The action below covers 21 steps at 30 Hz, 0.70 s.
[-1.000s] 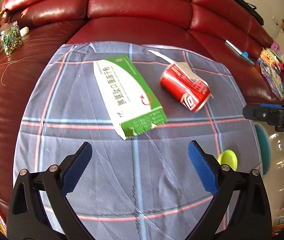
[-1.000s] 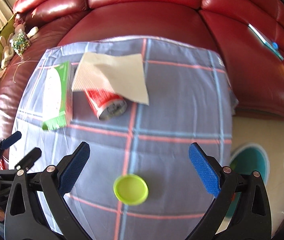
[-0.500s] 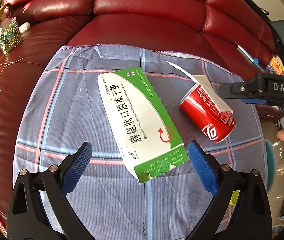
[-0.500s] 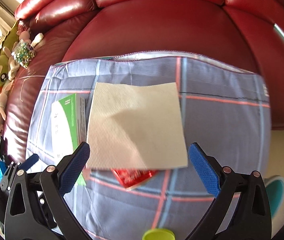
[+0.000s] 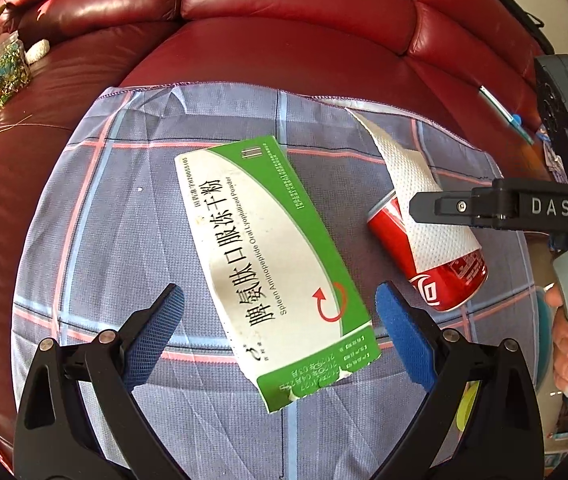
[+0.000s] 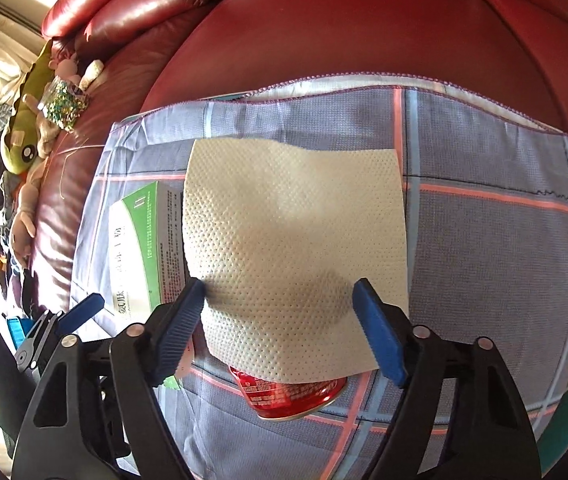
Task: Collect trash
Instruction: 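Grasp the white tissue with the right tool while the left tool grasps the green medicine box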
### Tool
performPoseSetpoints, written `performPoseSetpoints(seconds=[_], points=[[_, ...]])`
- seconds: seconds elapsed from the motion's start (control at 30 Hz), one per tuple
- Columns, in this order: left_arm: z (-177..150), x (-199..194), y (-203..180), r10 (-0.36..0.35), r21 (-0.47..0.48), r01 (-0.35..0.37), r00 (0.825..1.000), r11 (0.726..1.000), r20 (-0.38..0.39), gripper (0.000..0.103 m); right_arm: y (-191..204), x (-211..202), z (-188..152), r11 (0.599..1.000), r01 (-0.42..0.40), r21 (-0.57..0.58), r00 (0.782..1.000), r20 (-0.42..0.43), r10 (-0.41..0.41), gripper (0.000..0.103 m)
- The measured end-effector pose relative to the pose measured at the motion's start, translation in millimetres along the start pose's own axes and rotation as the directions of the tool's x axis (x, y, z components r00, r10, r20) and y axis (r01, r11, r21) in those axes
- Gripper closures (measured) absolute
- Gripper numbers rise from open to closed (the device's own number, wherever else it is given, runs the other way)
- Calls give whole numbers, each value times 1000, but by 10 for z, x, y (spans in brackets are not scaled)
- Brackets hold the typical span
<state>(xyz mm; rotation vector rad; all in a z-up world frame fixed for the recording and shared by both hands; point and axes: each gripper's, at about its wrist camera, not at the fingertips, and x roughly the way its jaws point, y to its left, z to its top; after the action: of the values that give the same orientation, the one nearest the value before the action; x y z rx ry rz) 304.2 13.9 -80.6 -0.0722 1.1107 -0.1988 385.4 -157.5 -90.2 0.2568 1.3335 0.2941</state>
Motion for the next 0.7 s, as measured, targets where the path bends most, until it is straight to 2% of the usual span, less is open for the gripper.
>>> performPoseSetpoints(seconds=[0.07, 0.23, 0.3, 0.5, 0.6, 0.67, 0.7], points=[[24, 39, -21, 10, 5, -10, 1000, 1000, -1, 11, 22, -4, -13, 1000, -6, -9, 1000, 0, 6, 44], [96, 143, -26, 3, -19, -3, 1000, 1000, -16, 11, 80, -73, -87, 999, -3, -39, 1000, 21, 4, 57], [110, 196, -39, 22, -19, -23, 999, 1000, -24, 11, 84, -148, -130, 999, 2, -47, 999, 39, 0, 68], [125, 317, -18, 55, -43, -57, 997, 997, -45, 11, 74, -333, -273, 997, 28, -67, 998, 64, -24, 92], [124, 338, -23, 66, -47, -68, 997, 997, -46, 11, 26, -404, -348, 995, 63, -72, 996, 74, -57, 96], [113, 342, -32, 70, -48, -72, 997, 996, -43, 19, -22, -439, -399, 993, 95, -77, 993, 83, -88, 96], [106, 333, -31, 69, -52, -71, 997, 996, -39, 20, -47, -453, -421, 992, 105, -75, 991, 86, -99, 96]])
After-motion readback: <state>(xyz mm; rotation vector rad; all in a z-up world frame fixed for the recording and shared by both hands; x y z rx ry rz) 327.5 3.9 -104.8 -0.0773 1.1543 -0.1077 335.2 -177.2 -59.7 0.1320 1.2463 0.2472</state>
